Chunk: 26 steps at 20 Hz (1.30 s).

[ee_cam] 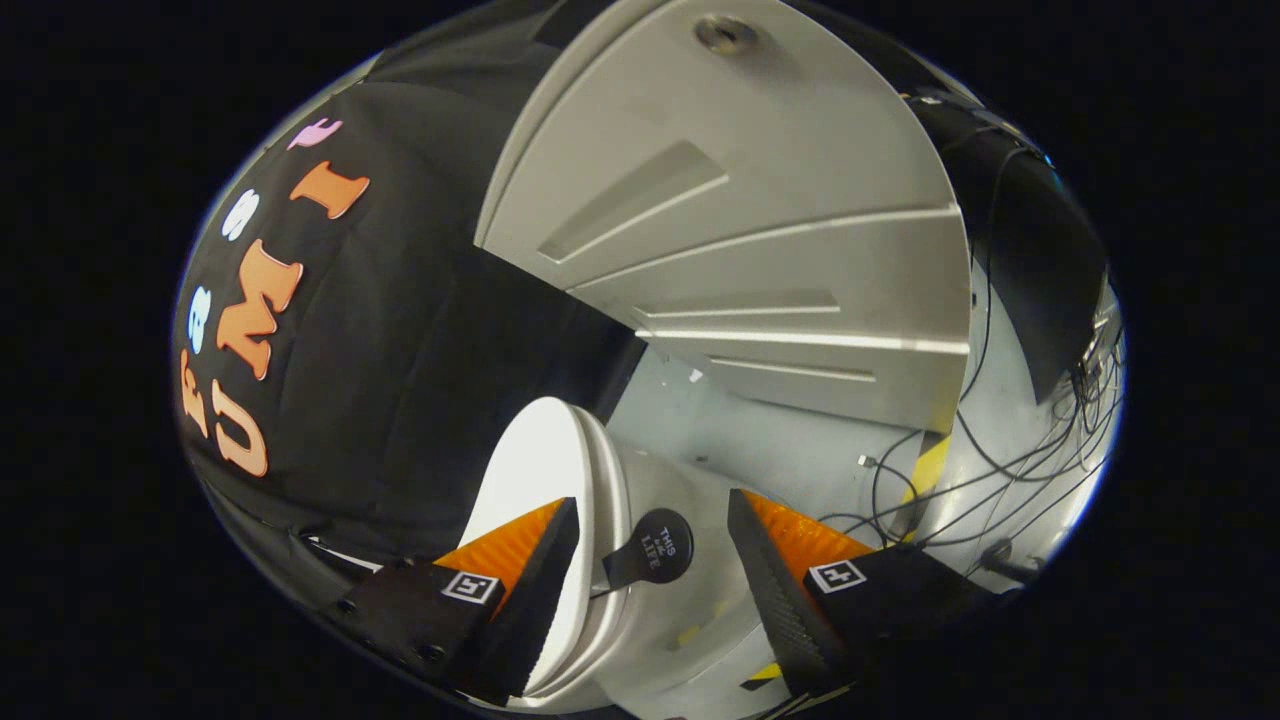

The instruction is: Open the toilet lid.

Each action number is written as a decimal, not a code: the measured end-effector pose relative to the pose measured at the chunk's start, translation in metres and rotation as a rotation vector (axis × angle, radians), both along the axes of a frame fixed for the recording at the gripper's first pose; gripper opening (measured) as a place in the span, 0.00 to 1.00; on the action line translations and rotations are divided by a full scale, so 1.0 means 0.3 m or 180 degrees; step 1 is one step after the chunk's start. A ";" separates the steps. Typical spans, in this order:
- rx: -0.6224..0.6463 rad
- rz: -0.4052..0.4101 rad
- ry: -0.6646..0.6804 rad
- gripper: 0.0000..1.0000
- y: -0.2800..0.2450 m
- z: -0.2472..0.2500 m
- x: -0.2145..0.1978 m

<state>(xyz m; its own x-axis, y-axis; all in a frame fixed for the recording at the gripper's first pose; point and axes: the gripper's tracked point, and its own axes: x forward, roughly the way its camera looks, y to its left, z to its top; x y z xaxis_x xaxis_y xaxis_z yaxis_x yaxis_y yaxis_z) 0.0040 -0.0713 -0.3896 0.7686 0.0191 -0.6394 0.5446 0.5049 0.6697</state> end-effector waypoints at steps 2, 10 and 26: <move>0.0099 -0.0036 0.0008 0.90 0.009 -0.020 0.005; 0.0437 -0.0141 -0.0098 0.50 0.070 -0.048 0.043; 0.0507 -0.0380 -0.0466 0.10 0.112 0.201 0.057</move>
<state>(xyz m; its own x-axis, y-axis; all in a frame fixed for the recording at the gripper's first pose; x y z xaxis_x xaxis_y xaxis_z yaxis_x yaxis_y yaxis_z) 0.0212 -0.0377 -0.3293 0.8558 0.0141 -0.5172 0.4853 0.3244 0.8119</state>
